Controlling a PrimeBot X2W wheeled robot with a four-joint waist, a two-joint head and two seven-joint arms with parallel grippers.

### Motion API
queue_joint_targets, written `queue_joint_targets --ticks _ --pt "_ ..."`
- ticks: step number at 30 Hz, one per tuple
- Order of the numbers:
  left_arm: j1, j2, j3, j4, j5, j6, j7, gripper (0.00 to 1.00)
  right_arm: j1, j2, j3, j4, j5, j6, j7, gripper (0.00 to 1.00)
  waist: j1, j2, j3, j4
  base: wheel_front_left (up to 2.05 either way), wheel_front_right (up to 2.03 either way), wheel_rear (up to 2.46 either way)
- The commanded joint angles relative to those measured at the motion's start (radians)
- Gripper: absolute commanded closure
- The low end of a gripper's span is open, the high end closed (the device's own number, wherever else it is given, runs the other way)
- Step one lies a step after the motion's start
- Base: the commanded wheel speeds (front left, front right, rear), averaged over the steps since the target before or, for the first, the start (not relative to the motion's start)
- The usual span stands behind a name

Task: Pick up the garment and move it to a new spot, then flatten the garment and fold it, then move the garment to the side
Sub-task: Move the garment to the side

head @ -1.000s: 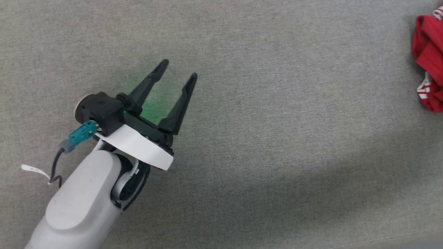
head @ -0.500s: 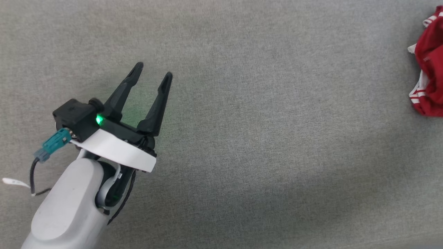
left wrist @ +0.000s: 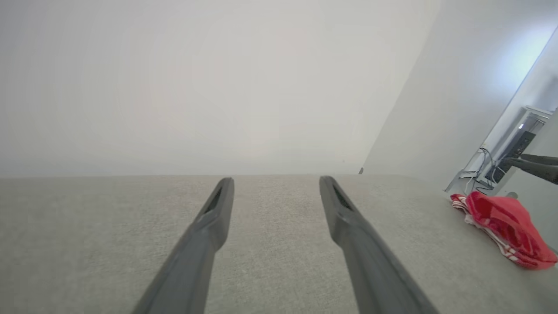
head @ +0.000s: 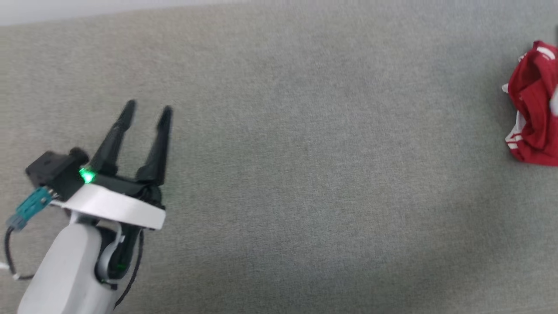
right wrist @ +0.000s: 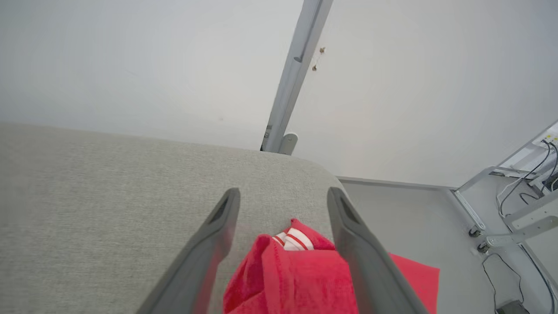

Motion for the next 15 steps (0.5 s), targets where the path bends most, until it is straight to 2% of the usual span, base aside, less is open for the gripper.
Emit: queue_joint_targets --ticks 1,10,15 --pt "0.026 0.002 0.024 0.000 0.007 -0.003 -0.005 0.00 0.027 0.017 0.011 -0.017 0.016 -0.001 -0.025 0.00 0.0000 0.0000 -0.025 0.014 0.00 0.00 0.00" --pt "0.132 -0.021 0.111 0.014 0.065 -0.003 -0.005 0.00 0.157 0.070 0.102 -0.106 0.102 -0.001 -0.107 0.00 0.0000 0.0000 -0.099 0.043 0.00 0.00 0.00" --pt "0.197 -0.042 0.172 0.004 0.095 -0.003 -0.005 0.00 0.246 0.075 0.127 -0.172 0.143 -0.001 -0.151 0.00 0.0000 0.0000 -0.140 0.061 0.00 0.00 0.00"
